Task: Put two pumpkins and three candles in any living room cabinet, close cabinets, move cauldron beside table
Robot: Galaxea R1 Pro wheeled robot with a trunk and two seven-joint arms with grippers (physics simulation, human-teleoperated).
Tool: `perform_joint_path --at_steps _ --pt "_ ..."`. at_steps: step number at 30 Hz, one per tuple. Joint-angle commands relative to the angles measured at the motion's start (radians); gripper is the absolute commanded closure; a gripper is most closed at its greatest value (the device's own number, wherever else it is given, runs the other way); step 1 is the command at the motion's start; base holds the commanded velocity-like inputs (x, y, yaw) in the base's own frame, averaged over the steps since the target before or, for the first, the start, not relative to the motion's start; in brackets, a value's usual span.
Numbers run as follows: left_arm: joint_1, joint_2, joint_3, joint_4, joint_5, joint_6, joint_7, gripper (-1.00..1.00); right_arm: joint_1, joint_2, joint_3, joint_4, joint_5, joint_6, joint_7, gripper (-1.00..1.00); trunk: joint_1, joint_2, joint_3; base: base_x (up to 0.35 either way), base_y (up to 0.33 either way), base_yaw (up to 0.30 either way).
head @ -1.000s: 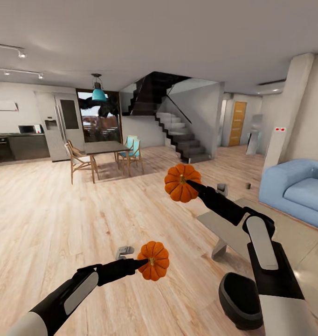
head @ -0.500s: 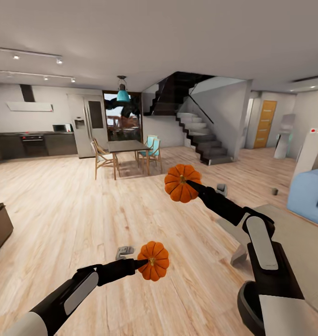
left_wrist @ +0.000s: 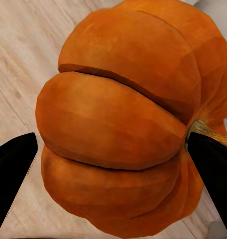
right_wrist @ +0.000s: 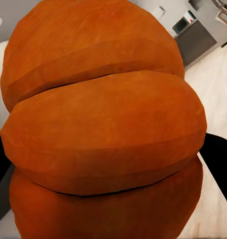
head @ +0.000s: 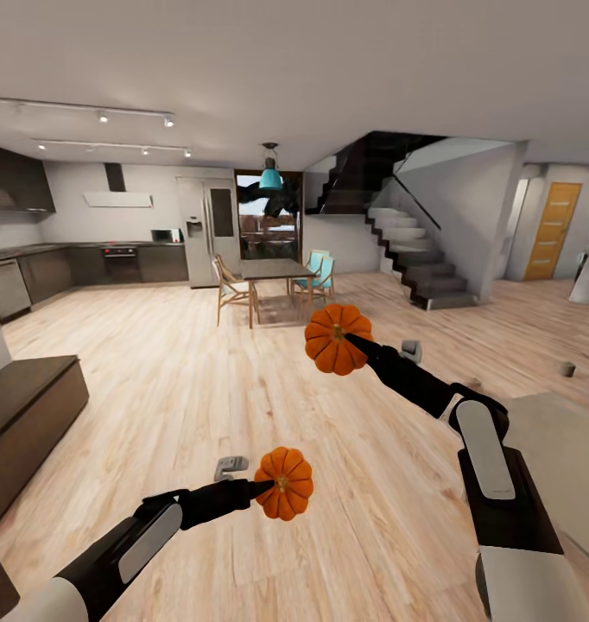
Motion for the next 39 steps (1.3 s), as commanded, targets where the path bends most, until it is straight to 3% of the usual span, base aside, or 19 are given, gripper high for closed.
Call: perform_joint_path --at_steps 1,10,17,39 --pt "-0.001 0.001 -0.002 -0.001 0.016 0.006 0.001 1.0 -0.001 0.0 -0.002 -0.001 -0.008 0.006 0.003 1.0 0.0 -0.001 -0.001 -0.079 0.0 0.289" --pt "-0.002 0.001 -0.002 -0.001 0.016 0.006 0.003 1.0 -0.001 0.0 -0.001 -0.002 -0.008 0.006 0.003 1.0 0.0 -0.001 -0.001 -0.073 -0.015 0.289" --pt "-0.002 0.001 -0.002 -0.001 0.016 0.006 0.003 1.0 -0.001 0.0 0.03 -0.003 -0.007 0.006 0.002 1.0 0.0 -0.001 -0.001 0.033 -0.244 0.289" --pt "-0.002 0.001 -0.001 -0.001 0.016 0.006 0.003 1.0 -0.001 0.0 0.033 -0.002 -0.006 0.006 0.002 1.0 0.0 -0.001 -0.001 0.271 -0.142 0.289"
